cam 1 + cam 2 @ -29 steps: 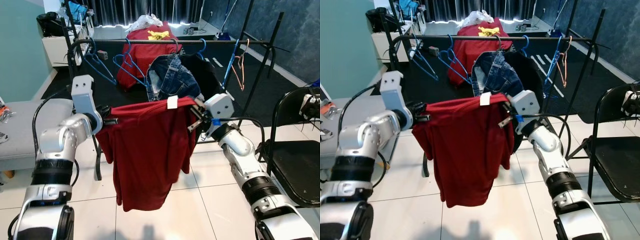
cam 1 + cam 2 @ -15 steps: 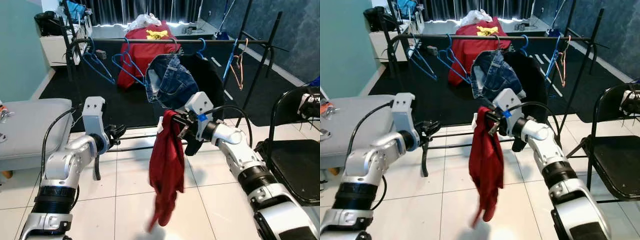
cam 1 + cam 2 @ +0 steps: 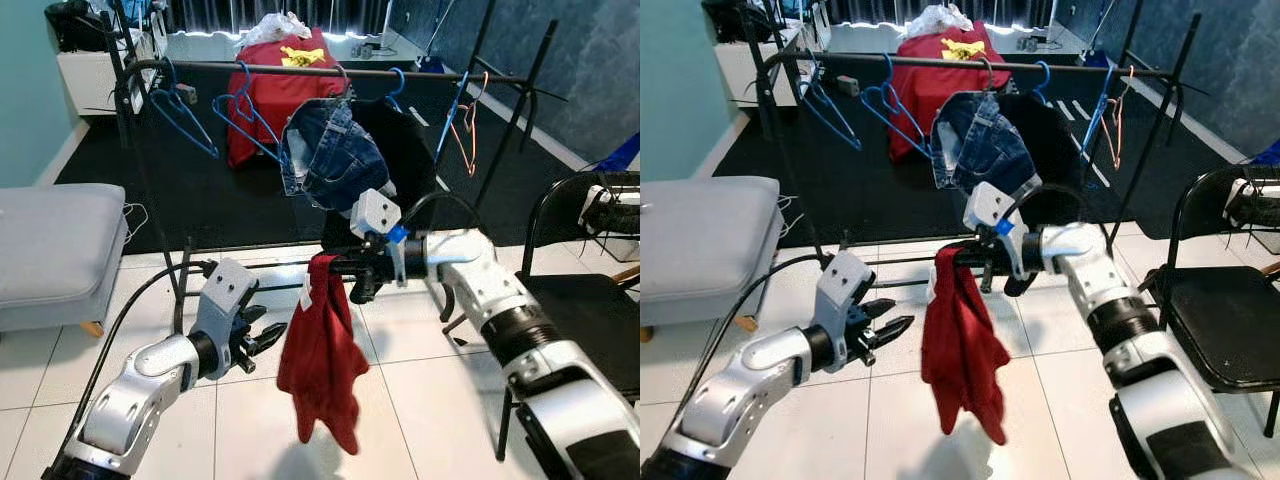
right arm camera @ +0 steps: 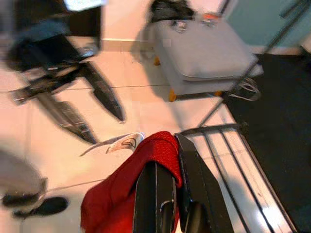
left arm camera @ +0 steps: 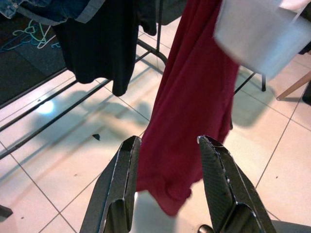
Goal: Hang hanger
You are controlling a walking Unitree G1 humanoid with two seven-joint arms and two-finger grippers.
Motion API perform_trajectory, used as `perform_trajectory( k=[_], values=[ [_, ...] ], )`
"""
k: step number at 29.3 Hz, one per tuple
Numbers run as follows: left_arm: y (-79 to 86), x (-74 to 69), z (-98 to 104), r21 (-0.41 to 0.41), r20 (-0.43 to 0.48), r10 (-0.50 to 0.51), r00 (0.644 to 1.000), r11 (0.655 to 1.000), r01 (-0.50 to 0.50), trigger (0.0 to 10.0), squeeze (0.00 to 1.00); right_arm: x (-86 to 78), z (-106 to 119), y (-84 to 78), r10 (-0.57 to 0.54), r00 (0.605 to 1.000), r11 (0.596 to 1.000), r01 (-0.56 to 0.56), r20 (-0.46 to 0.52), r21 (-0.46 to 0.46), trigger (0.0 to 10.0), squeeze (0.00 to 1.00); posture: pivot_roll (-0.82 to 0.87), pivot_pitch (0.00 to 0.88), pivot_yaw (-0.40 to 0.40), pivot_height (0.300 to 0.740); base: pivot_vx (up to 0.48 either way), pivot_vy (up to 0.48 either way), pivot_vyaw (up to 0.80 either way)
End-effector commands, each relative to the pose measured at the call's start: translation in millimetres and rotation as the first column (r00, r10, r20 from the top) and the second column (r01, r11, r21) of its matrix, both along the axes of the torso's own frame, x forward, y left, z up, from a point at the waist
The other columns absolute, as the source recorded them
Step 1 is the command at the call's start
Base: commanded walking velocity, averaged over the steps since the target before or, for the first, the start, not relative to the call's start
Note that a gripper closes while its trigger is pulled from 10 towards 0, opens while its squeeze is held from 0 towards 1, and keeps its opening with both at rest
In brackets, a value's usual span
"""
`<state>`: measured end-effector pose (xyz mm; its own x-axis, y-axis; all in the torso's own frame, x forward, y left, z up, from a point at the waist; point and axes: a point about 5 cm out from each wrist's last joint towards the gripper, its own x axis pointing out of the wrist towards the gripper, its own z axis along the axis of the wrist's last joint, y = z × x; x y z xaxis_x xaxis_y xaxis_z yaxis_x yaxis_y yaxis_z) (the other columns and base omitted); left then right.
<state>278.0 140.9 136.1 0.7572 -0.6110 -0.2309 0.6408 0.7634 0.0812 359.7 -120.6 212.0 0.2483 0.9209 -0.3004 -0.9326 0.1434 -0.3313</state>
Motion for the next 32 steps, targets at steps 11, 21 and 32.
perform_trajectory(
  k=[11,21,32],
  values=[
    [0.3,-7.7,-2.7,0.004,0.09,0.041,0.995,0.999,-0.041,10.0,1.0,10.1,35.9,4.1,0.084,0.996,0.994,-0.081,0.044,-0.07,0.0,0.0,-0.05,0.069,-0.092,0.74,0.0,0.0,0.0],
    [-9.9,-12.4,-2.1,0.021,0.139,-0.038,0.99,0.999,0.036,10.0,1.0,18.9,52.2,25.0,0.048,0.998,0.998,-0.047,0.036,-0.047,0.0,0.0,-0.07,0.091,-0.117,0.74,0.0,0.0,0.0],
    [-45.8,-5.0,19.3,0.041,0.134,-0.18,0.974,0.984,0.176,10.0,0.0,34.7,65.0,38.0,-0.148,0.989,0.989,0.147,-0.007,-0.023,0.0,0.0,-0.08,0.115,-0.113,0.74,0.0,0.0,0.0]
  ],
)
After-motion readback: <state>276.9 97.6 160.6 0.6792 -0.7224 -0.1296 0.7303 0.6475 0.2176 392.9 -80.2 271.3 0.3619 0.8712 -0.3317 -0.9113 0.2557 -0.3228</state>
